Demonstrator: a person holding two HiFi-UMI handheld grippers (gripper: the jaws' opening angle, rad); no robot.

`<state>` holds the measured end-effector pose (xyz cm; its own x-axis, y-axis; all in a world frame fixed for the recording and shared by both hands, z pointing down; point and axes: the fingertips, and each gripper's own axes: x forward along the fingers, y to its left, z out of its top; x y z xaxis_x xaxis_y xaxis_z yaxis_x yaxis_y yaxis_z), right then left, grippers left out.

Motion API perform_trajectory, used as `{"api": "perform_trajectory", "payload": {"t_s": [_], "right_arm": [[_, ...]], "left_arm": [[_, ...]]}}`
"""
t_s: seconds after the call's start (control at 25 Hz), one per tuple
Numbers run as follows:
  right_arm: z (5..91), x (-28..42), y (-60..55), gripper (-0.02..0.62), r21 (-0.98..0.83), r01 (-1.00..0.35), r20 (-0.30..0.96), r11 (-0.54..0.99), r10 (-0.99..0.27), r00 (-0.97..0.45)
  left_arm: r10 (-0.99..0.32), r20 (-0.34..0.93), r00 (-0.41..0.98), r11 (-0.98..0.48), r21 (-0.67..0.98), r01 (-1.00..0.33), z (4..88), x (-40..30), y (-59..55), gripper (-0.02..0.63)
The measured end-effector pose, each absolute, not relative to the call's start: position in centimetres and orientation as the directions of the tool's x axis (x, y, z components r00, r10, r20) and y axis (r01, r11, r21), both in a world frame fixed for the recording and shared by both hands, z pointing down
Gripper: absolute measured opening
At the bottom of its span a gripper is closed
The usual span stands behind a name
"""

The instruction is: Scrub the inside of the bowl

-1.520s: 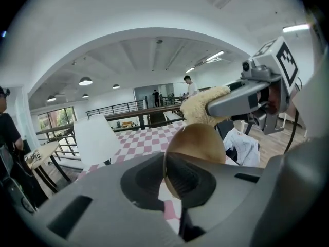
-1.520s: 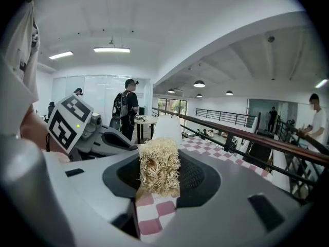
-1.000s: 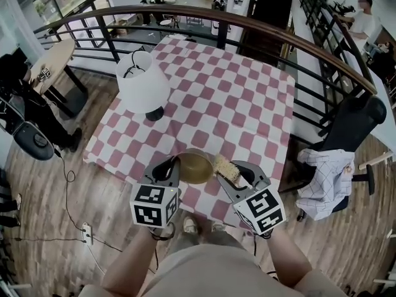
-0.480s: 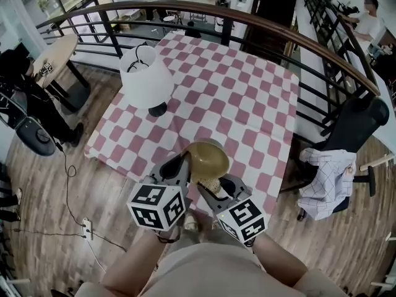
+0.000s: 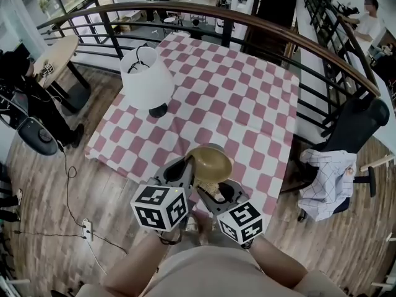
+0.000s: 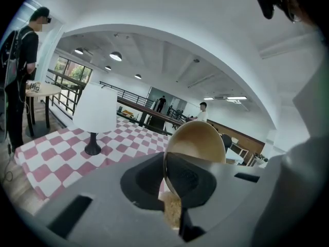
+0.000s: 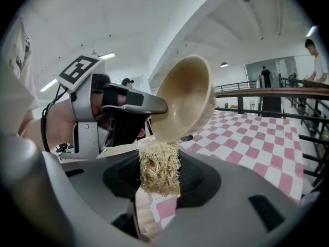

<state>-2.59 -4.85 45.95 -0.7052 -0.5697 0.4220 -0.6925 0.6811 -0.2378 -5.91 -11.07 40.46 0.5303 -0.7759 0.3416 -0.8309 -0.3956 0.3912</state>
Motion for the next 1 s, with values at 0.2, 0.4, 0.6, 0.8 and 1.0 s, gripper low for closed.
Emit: {"api": "perform_trajectory", "payload": {"t_s": [0.2,0.4,0.6,0.8,1.0], "right_arm": [[46.0,-0.7,-4.9,0.158,-0.243,-0.722,0.442,0.648,-0.588,-0.677],[46.7,1.7,-5.1,0.158,-0.229,-0.763,0.463,0.604,-0.622,-0.632],[47.6,3.1,-5.6,0.158,-0.182,-0.790,0.499,0.585,-0.637,-0.587],[48.2,4.0,-6.3,0.158,-0.153,-0.825,0.495,0.544,-0.680,-0.541],[49.6,4.4,-7.4,0.158,-0.178,-0.822,0.513,0.541,-0.662,-0.547]], "left_arm": [[-0.763,0.384,0.520,-0.373,0.395,-0.839,41.8,-6.7,-11.1,0.021],[-0.757,0.441,0.482,-0.381,0.301,-0.874,43.6,-7.7,-10.9,0.021],[-0.705,0.506,0.497,-0.393,0.305,-0.868,46.4,-7.8,-10.6,0.023],[-0.659,0.584,0.474,-0.393,0.270,-0.879,49.5,-8.4,-10.6,0.021],[-0.587,0.654,0.477,-0.418,0.260,-0.871,53.2,-7.7,-10.0,0.021]]}}
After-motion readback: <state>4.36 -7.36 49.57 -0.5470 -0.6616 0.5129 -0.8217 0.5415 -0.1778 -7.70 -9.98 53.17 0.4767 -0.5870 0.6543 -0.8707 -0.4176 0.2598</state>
